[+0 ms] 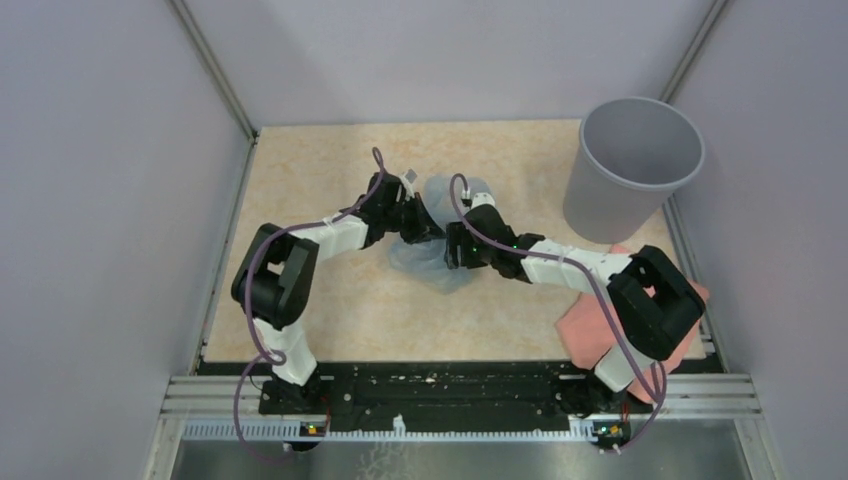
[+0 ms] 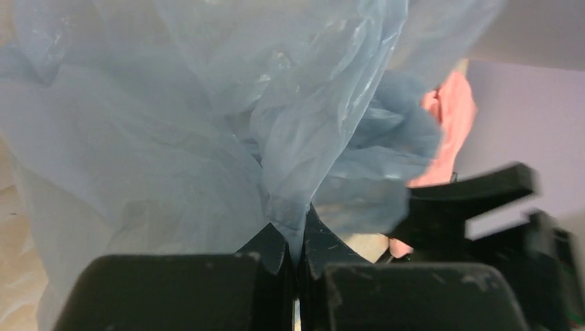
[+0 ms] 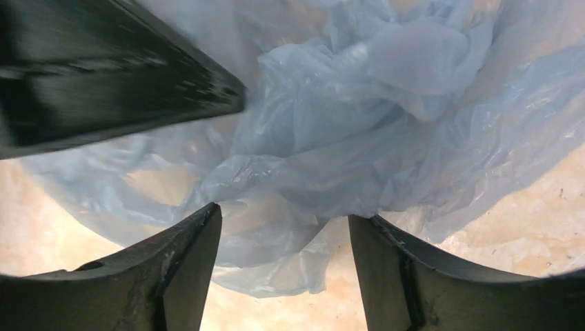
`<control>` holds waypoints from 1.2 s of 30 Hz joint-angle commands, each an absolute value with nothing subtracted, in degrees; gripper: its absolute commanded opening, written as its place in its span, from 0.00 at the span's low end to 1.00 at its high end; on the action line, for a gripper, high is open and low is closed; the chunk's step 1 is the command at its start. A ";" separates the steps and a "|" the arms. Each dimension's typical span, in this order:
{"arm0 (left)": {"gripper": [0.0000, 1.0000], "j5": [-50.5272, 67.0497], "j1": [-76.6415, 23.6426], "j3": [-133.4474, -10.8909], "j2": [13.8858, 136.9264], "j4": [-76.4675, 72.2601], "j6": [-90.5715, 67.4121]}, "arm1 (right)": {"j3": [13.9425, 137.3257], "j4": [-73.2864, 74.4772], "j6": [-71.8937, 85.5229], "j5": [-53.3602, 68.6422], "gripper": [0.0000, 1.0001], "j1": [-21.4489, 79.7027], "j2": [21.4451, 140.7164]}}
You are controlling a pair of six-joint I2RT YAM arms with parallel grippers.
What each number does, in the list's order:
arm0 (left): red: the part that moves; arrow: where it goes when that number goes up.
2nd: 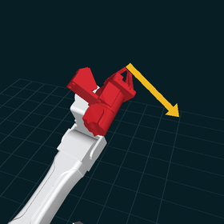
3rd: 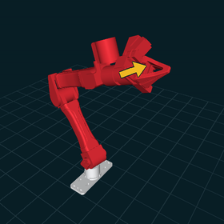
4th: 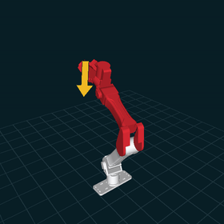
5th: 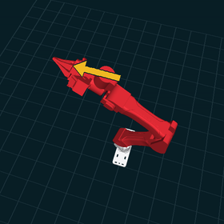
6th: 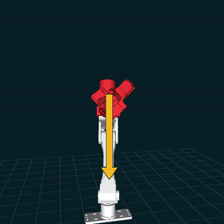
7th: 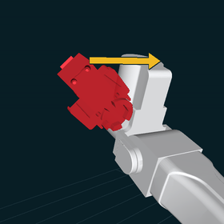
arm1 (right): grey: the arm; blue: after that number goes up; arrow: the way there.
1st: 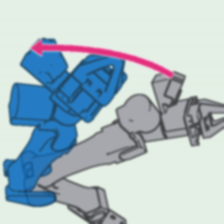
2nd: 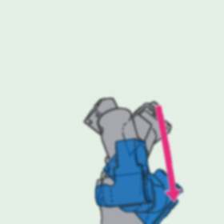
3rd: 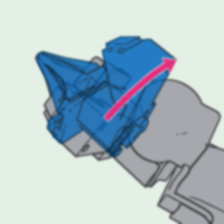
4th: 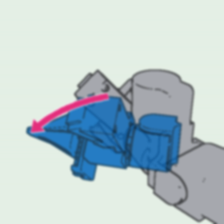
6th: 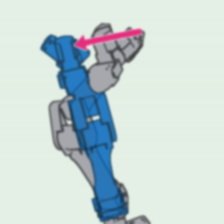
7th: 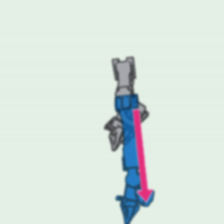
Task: Put the trash bags into the trash bin
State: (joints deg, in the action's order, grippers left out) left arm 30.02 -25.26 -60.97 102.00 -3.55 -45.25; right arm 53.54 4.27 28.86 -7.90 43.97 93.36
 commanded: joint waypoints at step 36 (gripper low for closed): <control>0.00 19.27 -21.42 -70.84 116.74 9.05 -37.94 | 41.62 -24.34 31.21 -11.55 0.50 33.23 93.45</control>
State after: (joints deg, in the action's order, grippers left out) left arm 21.98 -22.09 -70.11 114.87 5.32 -40.25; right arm 37.95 -17.89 30.30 -6.17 33.26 90.37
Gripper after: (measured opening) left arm 0.007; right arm 0.554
